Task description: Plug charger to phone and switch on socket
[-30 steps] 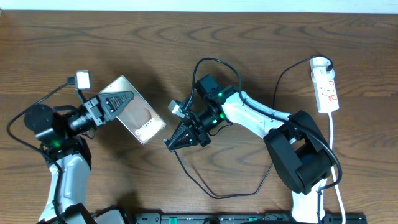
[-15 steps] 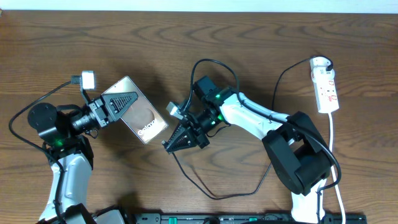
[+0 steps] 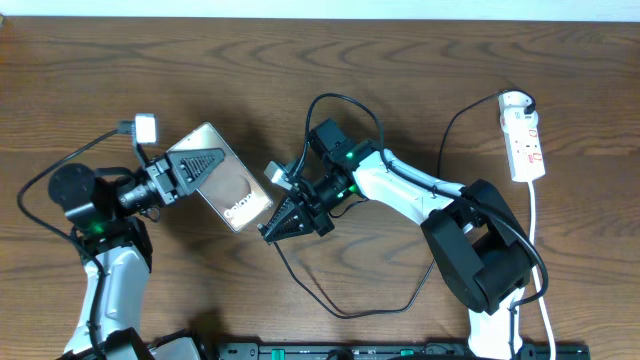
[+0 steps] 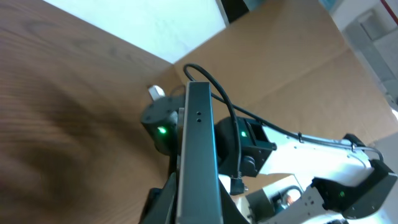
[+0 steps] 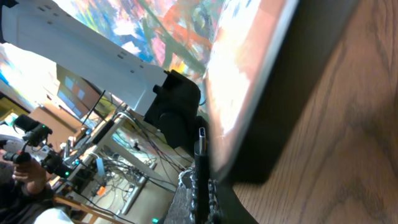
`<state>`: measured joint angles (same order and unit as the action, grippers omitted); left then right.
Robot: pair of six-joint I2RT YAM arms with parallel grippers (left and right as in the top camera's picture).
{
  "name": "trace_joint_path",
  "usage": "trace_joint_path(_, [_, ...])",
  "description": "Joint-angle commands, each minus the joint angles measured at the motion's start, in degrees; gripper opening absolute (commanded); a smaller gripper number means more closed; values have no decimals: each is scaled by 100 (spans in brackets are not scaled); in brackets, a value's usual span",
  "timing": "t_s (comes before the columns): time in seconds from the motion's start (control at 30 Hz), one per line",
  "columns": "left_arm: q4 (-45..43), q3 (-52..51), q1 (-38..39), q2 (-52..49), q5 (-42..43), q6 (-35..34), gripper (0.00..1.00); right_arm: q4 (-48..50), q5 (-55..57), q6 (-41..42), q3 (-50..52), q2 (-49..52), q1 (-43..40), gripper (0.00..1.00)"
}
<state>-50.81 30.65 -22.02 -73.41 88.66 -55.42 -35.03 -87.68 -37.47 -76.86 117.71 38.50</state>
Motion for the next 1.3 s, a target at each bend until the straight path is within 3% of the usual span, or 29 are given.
trace_joint_path(0.0, [-33,15,164,44,138,122,7,13,-181,116,-9,15,28,1])
trace_joint_path(1.27, [-31,13,197,44,136,461,7,0,-101,317,-9,15,-197,1])
